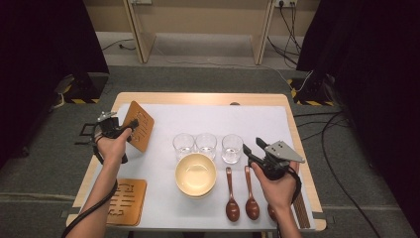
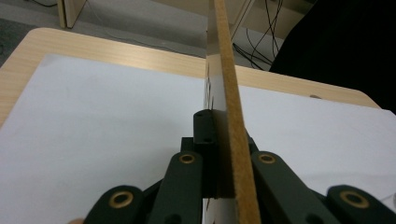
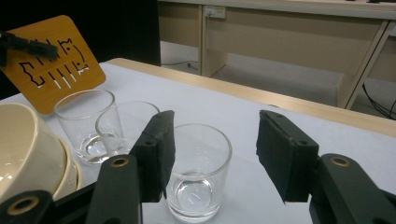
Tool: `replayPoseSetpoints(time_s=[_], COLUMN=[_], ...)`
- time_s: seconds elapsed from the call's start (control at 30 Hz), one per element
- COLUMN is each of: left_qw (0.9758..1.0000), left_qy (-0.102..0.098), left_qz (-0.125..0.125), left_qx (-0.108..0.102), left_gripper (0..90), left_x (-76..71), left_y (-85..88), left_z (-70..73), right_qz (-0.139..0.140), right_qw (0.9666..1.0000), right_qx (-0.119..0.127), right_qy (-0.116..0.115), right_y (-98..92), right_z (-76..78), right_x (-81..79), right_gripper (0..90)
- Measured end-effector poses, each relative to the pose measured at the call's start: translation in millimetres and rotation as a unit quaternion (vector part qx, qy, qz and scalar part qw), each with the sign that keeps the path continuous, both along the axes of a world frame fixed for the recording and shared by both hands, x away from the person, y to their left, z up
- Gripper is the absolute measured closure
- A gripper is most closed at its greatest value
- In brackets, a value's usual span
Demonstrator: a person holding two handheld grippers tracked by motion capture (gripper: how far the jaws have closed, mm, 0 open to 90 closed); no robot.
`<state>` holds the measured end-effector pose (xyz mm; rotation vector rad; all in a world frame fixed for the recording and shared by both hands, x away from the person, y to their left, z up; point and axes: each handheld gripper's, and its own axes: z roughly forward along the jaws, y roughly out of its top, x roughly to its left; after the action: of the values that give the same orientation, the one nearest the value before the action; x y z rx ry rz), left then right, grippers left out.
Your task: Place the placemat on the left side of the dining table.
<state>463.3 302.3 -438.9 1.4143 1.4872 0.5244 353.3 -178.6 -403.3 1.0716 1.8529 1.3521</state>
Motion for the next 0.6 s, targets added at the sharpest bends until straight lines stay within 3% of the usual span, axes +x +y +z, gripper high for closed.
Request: replayPoseSetpoints(time_s=[0.33,0.6], left_qw=[0.9997,0.9991], left_qy=[0.017,0.034], left_qz=[0.013,0.024], left_qx=[-0.015,0.000], left_gripper=[84.8,74.9], left_x=[6.5,8.6], left_y=[3.0,14.9], left_z=[-8.9,-11.4], right_qz=[0.005,0.010], right_qw=[1.0000,0.9999], right_qx=[0.000,0.002], right_qy=[-0.004,-0.006], right_y=[0.9,2.5], right_z=[0.9,2.2], right_x=[-0.7,-2.3], right_gripper=[46.9,46.5])
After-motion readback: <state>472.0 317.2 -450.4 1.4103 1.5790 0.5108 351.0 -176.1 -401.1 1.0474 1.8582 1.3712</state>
